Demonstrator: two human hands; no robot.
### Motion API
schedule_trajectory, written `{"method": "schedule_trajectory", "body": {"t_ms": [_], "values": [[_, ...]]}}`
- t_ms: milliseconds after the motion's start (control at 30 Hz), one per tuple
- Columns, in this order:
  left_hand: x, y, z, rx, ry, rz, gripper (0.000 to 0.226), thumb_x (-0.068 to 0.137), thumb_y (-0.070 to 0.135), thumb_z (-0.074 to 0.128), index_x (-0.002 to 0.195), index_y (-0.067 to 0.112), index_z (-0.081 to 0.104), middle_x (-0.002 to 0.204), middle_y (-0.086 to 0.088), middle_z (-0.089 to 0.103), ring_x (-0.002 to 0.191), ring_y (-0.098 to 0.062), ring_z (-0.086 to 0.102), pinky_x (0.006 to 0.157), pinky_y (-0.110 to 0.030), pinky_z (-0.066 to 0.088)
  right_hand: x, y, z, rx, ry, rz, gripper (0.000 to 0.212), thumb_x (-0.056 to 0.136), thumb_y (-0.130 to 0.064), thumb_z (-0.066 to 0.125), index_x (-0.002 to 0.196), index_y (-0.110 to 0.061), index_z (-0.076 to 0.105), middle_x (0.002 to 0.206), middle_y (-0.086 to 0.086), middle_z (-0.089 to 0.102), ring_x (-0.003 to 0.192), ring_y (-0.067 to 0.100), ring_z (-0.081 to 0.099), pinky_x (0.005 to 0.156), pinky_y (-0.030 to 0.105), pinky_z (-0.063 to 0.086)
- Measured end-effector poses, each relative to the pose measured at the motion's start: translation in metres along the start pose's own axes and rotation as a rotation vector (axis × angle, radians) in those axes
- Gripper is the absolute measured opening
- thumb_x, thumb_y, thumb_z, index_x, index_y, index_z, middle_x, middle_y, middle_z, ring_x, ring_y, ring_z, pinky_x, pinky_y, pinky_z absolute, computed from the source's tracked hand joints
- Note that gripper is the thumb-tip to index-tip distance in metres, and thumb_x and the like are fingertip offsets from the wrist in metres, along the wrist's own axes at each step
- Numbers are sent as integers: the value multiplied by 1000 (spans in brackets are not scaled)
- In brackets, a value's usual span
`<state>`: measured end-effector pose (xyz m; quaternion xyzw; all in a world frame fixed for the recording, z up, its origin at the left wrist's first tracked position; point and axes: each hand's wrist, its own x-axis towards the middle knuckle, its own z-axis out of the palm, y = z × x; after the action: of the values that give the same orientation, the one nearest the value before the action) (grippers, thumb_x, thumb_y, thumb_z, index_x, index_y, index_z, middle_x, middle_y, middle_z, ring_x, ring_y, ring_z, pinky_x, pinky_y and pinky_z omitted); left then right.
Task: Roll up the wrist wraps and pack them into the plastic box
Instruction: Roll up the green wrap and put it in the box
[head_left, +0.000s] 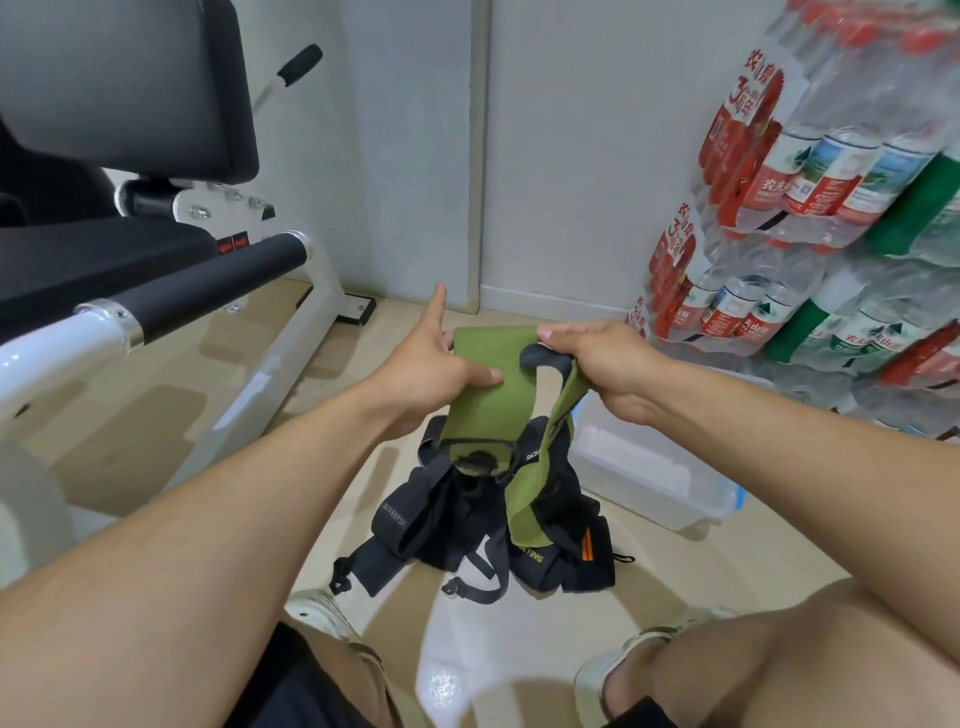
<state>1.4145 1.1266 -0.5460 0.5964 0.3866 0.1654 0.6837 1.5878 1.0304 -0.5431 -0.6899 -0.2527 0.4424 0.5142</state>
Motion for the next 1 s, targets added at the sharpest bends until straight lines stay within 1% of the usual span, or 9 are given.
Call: {"method": "schedule_trajectory", "body": {"t_ms": [67,167,267,333,433,600,733,900,1000], "values": [[-1,1,2,58,51,29,123,80,-10,77,160,43,-1,160,-22,33,144,-29,43,93,-40,58,3,2,-3,12,12,-9,14,96,-20,70,87,-13,77,83,0,80,88,16,69,95,30,53],[0,4,2,16,164,69,113,85,-7,74,160,43,7,145,-6,49,111,-26,70,86,-41,61,3,3,-4,29,32,-41,15,87,-28,80,93,-14,80,95,2,80,94,15,71,105,34,50],[2,4,1,-63,239,48,102,87,-5,74,160,38,16,138,-8,59,96,-24,74,76,-38,62,-1,-2,-7,89,-8,-29,22,87,-25,80,102,-9,79,91,6,80,79,13,73,88,27,55],[5,2,0,-95,286,41,98,87,-5,73,159,37,22,142,-12,56,104,-25,71,80,-39,61,-5,-6,-10,100,-74,14,25,88,-21,78,105,-4,77,90,9,79,74,14,74,71,23,57],[8,2,-4,-89,397,59,93,86,-3,73,157,37,27,136,-7,58,112,-27,67,98,-48,55,-10,-6,-13,23,-125,80,23,86,-17,79,105,-4,77,94,12,78,74,17,73,63,23,57],[11,2,-13,-166,430,52,96,85,-11,62,159,35,22,139,-12,57,126,-26,59,108,-47,48,-14,-5,-11,-101,-141,48,15,87,-21,79,100,-12,77,96,8,78,80,14,71,70,24,54],[9,9,-8,-236,385,103,102,85,-24,53,161,32,15,161,-17,33,146,-29,40,111,-50,45,-27,-8,-2,-218,-253,-6,7,92,-23,74,96,-16,74,85,1,74,75,13,64,73,25,52],[4,12,-3,-268,344,139,99,86,-28,48,160,32,20,157,-11,42,135,-26,53,88,-32,56,-33,-8,10,-193,-180,-59,8,91,-21,76,87,-18,70,89,7,72,79,17,67,82,31,58],[4,12,-1,-282,328,163,99,86,-29,47,160,32,22,155,-9,45,135,-23,53,103,-39,51,-32,-7,13,-157,-149,-26,9,90,-21,78,88,-17,70,87,6,71,72,17,67,75,29,61]]}}
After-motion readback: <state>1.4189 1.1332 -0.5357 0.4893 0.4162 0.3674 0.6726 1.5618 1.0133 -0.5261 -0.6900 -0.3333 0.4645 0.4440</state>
